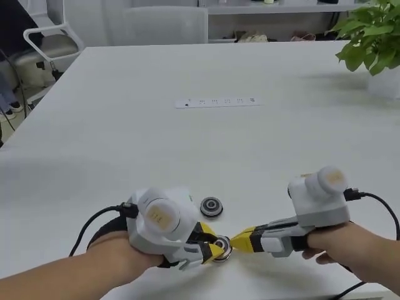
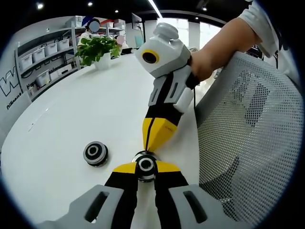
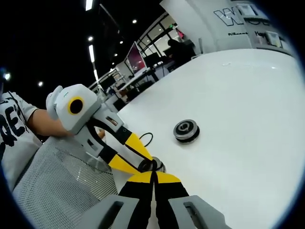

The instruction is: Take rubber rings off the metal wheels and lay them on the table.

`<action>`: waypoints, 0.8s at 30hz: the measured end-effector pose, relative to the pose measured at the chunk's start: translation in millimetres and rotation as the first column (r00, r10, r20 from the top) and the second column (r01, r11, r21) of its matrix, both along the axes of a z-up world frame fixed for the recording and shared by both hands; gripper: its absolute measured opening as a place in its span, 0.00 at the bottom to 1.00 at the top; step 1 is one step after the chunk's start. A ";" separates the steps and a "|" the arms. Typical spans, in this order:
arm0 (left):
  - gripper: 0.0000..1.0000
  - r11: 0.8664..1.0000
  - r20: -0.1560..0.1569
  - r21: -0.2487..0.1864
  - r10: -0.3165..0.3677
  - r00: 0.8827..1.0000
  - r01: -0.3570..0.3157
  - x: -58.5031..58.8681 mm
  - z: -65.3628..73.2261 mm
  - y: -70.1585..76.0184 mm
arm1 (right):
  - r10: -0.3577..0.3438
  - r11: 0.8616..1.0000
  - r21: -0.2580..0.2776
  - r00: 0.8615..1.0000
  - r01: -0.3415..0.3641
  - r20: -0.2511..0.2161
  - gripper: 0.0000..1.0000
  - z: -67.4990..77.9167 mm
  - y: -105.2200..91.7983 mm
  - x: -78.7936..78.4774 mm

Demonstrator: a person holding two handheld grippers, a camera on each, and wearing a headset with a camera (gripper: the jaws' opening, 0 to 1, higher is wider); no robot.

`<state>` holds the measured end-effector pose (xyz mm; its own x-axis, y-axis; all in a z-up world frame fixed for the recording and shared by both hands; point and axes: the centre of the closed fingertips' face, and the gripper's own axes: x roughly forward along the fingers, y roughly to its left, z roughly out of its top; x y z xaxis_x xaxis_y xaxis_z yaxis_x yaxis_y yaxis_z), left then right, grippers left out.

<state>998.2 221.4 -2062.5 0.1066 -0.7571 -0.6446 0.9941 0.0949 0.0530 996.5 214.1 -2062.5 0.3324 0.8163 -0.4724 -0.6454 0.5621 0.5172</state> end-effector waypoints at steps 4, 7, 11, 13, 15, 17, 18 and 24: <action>0.07 1.000 0.002 0.001 -0.003 1.000 0.003 -0.2 0.0 0.0 | 0.010 1.000 -0.004 1.000 -0.010 0.009 0.00 1.4 2.7 -0.8; 0.07 1.000 0.001 0.001 -0.002 1.000 0.002 -0.2 0.0 -0.1 | 0.013 1.000 -0.002 1.000 -0.012 0.009 0.00 1.4 3.0 -1.0; 0.07 1.000 0.004 0.003 -0.006 1.000 0.006 -0.4 0.1 -0.1 | 0.025 1.000 -0.008 0.999 -0.025 0.022 0.00 2.3 5.5 -2.3; 0.07 1.000 0.003 0.004 -0.007 1.000 0.007 -0.6 0.1 -0.3 | 0.031 0.999 0.007 0.999 -0.031 0.019 0.00 4.7 8.5 -3.4; 0.07 1.000 0.003 0.002 -0.008 1.000 0.008 -1.3 0.1 -1.1 | 0.075 0.993 0.090 0.997 -0.077 0.022 0.00 17.7 21.6 -9.9; 0.07 1.000 -0.002 0.007 -0.005 1.000 0.005 -1.4 -0.6 -0.3 | 0.098 0.995 0.027 0.991 -0.100 0.092 0.00 18.0 23.5 -6.7; 0.07 1.000 -0.005 0.001 -0.003 1.000 0.003 -0.9 -0.9 -0.7 | 0.085 0.995 0.044 0.995 -0.087 0.055 0.00 17.4 24.3 -9.3; 0.07 1.000 -0.005 -0.002 0.000 1.000 0.000 -0.8 -0.4 -1.4 | 0.077 0.997 0.013 0.995 -0.078 0.071 0.00 8.8 15.9 -6.9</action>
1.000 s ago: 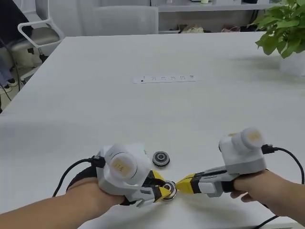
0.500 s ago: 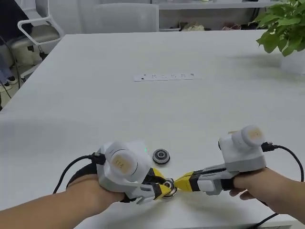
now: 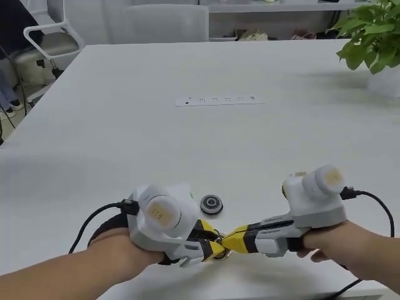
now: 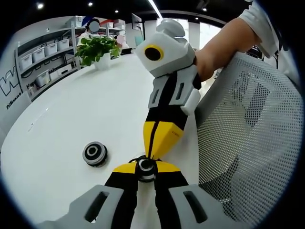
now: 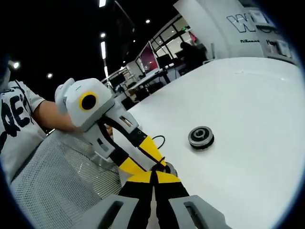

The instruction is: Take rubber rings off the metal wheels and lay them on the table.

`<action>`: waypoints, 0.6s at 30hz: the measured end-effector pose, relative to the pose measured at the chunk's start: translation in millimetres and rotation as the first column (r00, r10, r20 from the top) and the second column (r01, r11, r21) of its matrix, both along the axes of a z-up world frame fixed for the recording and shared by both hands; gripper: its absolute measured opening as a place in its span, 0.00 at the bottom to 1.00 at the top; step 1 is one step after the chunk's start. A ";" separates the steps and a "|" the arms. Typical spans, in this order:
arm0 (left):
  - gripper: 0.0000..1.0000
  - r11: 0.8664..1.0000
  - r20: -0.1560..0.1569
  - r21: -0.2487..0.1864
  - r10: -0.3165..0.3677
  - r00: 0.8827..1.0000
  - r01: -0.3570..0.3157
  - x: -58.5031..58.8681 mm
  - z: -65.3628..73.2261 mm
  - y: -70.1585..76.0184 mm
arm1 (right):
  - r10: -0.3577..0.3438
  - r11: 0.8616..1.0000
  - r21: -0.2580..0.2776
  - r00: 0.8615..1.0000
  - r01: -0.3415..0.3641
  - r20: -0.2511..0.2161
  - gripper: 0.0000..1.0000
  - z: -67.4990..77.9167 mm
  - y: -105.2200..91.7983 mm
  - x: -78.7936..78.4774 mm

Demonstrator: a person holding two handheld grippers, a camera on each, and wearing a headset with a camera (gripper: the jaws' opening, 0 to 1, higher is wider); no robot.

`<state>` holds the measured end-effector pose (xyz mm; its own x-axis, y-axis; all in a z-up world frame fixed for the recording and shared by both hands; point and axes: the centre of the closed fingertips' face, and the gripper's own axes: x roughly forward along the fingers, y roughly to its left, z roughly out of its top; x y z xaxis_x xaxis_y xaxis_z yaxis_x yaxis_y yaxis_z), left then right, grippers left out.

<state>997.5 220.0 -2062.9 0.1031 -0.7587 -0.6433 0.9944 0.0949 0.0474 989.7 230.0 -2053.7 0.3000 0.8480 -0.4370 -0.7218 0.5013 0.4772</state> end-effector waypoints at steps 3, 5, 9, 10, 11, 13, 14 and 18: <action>0.07 1.000 0.001 0.001 -0.004 1.000 0.004 0.2 0.2 -0.5 | -0.003 1.000 -0.007 1.000 0.003 0.002 0.00 -1.7 -2.3 1.6; 0.07 1.000 -0.001 0.000 -0.003 1.000 0.003 0.1 0.4 -0.7 | -0.003 1.000 -0.011 1.000 0.003 0.004 0.00 -2.6 -3.5 1.9; 0.07 1.000 0.005 -0.001 -0.006 1.000 0.006 0.5 0.4 -1.0 | -0.005 1.000 -0.013 1.000 0.005 0.004 0.00 -2.5 -5.1 2.3; 0.07 1.000 0.000 -0.003 -0.005 1.000 0.005 0.7 0.5 -1.0 | -0.006 1.000 -0.013 1.000 0.006 0.003 0.00 -2.6 -5.4 2.6; 0.07 1.000 0.000 -0.003 -0.006 1.000 0.006 0.6 0.5 -1.0 | -0.006 1.000 -0.013 1.000 0.006 0.002 0.00 -2.6 -5.7 2.7; 0.07 1.000 0.001 -0.003 -0.011 1.000 0.011 0.3 0.6 -1.1 | -0.006 1.000 -0.012 1.000 0.006 -0.002 0.00 -2.7 -5.8 2.3; 0.07 1.000 -0.005 -0.004 -0.008 1.000 0.008 0.7 0.7 -1.1 | -0.005 1.000 -0.012 1.000 0.005 -0.002 0.00 -2.7 -5.8 2.3; 0.07 1.000 -0.007 0.006 -0.011 1.000 0.011 0.3 0.9 -1.9 | -0.002 1.000 -0.014 1.000 0.002 -0.002 0.00 -3.0 -6.2 2.2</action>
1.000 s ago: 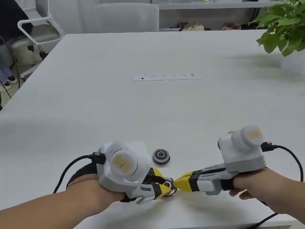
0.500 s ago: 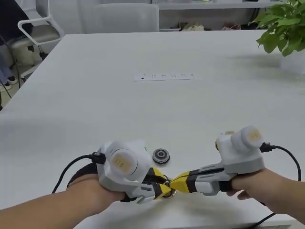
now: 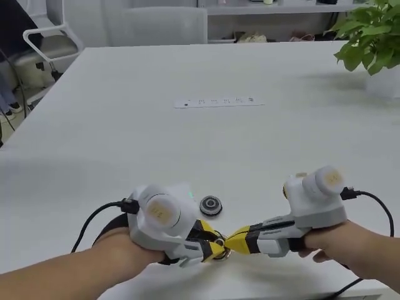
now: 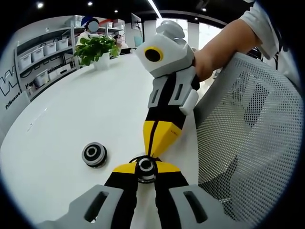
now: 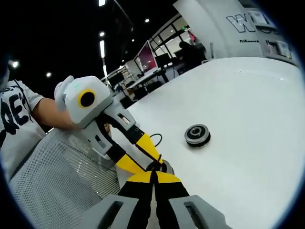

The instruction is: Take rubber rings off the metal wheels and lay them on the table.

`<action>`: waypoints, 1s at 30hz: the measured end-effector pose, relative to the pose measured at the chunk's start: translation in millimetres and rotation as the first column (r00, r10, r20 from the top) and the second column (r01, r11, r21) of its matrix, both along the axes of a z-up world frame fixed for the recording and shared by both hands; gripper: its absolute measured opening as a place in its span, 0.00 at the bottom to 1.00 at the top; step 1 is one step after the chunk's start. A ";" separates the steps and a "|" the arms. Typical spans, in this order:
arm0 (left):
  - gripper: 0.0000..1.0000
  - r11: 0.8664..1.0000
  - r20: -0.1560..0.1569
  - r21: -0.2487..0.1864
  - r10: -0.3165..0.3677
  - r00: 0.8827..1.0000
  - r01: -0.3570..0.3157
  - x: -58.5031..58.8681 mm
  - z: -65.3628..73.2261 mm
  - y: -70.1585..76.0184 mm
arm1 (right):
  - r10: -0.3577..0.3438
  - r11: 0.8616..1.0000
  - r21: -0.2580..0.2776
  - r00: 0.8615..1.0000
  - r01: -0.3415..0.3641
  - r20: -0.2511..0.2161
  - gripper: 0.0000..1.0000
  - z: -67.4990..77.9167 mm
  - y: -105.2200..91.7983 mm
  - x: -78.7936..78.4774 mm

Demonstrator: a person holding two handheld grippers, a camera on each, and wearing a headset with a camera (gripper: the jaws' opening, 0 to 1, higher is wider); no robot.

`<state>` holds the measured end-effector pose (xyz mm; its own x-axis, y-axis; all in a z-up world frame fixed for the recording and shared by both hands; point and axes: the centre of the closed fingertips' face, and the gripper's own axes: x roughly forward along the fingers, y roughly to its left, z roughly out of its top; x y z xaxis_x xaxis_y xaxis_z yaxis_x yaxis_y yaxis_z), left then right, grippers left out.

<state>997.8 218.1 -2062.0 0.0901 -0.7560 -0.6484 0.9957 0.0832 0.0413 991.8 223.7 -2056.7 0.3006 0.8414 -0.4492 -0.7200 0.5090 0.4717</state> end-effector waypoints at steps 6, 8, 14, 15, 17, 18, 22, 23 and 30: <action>0.10 0.999 0.002 0.012 -0.031 1.000 0.031 -3.5 2.3 0.8 | 0.000 1.000 0.007 1.000 0.000 -0.005 0.00 2.0 0.0 -1.0; 0.11 1.000 -0.006 0.005 -0.028 1.000 0.028 -3.9 6.2 0.5 | 0.003 1.000 0.006 1.000 -0.003 -0.004 0.00 2.1 0.2 -1.6; 0.12 0.999 -0.006 -0.002 -0.040 0.999 0.040 -6.5 14.7 3.3 | 0.004 1.000 0.010 1.000 -0.003 -0.005 0.00 3.2 -0.5 -2.2; 0.13 0.999 -0.008 -0.001 -0.040 0.999 0.040 -6.6 15.2 4.4 | 0.003 1.000 0.012 1.000 -0.003 -0.005 0.00 3.7 -0.6 -2.3; 0.14 0.999 -0.015 -0.001 -0.039 0.999 0.039 -7.1 16.6 6.8 | 0.000 1.000 0.018 1.000 0.000 -0.008 0.00 5.1 -1.0 -2.1; 0.15 0.999 -0.016 -0.002 -0.037 0.999 0.037 -7.7 18.2 7.9 | -0.001 1.000 0.021 1.000 0.001 -0.007 0.00 5.9 -1.1 -2.1; 0.20 0.999 -0.020 -0.024 -0.025 0.999 0.024 -7.7 27.0 9.3 | -0.007 1.000 0.026 1.000 0.007 -0.008 0.00 8.5 -1.1 -2.5; 0.20 0.999 -0.019 -0.027 -0.025 1.000 0.024 -7.9 27.9 9.6 | -0.007 1.000 0.027 1.000 0.007 -0.008 0.00 8.7 -1.2 -2.4; 0.25 0.998 -0.006 -0.065 -0.012 1.000 0.012 -10.4 48.6 17.6 | -0.014 0.999 0.042 1.000 0.014 -0.012 0.00 12.8 -1.9 -1.8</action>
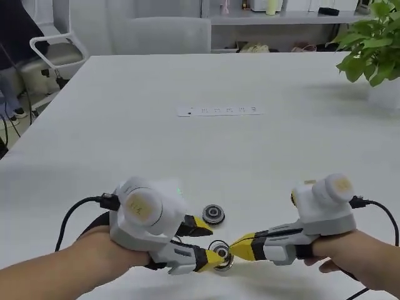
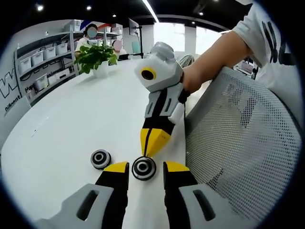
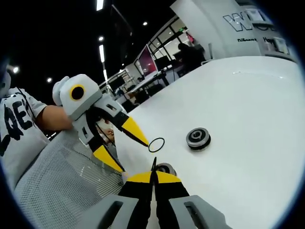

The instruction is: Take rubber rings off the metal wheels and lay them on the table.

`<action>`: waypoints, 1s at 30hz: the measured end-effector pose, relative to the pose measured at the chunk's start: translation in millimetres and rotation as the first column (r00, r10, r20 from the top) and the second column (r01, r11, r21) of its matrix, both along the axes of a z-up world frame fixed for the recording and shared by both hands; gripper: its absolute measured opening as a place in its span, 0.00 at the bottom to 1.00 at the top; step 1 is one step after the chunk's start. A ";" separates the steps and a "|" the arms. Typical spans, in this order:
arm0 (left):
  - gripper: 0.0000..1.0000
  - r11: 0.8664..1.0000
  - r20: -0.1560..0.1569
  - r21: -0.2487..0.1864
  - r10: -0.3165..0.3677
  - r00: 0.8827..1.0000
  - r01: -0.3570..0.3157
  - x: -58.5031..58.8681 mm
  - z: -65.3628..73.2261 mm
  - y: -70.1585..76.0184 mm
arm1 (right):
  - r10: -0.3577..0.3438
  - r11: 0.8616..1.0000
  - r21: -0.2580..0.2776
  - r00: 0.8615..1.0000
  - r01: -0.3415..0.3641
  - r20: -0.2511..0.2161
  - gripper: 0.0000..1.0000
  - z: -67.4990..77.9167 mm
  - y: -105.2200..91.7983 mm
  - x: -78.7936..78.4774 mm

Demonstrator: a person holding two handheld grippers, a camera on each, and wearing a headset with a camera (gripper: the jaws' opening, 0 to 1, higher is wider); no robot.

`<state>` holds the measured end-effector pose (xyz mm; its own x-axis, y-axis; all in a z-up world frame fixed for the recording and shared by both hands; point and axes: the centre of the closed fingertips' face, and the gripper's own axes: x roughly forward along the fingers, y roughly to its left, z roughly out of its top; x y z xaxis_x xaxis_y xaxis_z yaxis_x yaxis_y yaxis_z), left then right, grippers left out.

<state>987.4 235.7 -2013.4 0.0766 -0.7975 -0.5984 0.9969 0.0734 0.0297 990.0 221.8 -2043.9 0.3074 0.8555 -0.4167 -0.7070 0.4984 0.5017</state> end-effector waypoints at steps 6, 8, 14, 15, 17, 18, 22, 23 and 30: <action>0.31 0.999 0.000 -0.050 0.020 1.000 -0.020 -0.6 21.7 5.1 | -0.019 1.000 0.025 1.000 0.019 0.011 0.00 9.5 -0.9 4.9; 0.33 0.997 0.004 -0.069 0.038 0.999 -0.038 1.8 29.9 8.3 | -0.024 0.999 0.029 1.000 0.024 0.015 0.00 12.2 -1.3 6.2; 0.39 0.990 0.011 -0.113 0.089 0.996 -0.088 9.0 49.1 23.2 | -0.035 0.998 0.044 0.999 0.034 0.028 0.00 20.7 -2.9 9.7; 0.40 0.989 0.013 -0.116 0.094 0.995 -0.092 9.5 50.8 25.4 | -0.037 0.998 0.046 0.999 0.035 0.031 0.00 21.8 -3.0 10.5; 0.42 0.987 0.020 -0.121 0.106 0.994 -0.103 10.4 54.3 31.1 | -0.039 0.998 0.051 0.999 0.037 0.034 0.00 24.6 -2.5 11.6; 0.43 0.987 0.020 -0.124 0.110 0.994 -0.107 10.5 55.7 33.1 | -0.039 0.998 0.053 0.999 0.037 0.036 0.00 25.8 -2.2 11.9; 0.48 0.981 0.020 -0.143 0.136 0.991 -0.131 10.3 62.5 43.2 | -0.039 0.998 0.058 0.998 0.036 0.045 0.00 31.9 -0.4 13.7; 0.49 0.981 0.026 -0.143 0.139 0.990 -0.134 9.7 63.6 46.3 | -0.040 0.997 0.063 0.998 0.037 0.046 0.00 33.7 0.2 14.6; 0.55 0.973 0.017 -0.148 0.180 0.983 -0.176 8.7 65.4 63.9 | -0.030 0.996 0.080 0.998 0.026 0.054 0.00 42.9 9.2 19.4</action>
<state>996.1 299.6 -1947.9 0.2416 -0.8475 -0.4727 0.9661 0.2555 0.0357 1009.4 231.0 -2001.0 0.3524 0.8760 -0.3294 -0.7212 0.4785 0.5009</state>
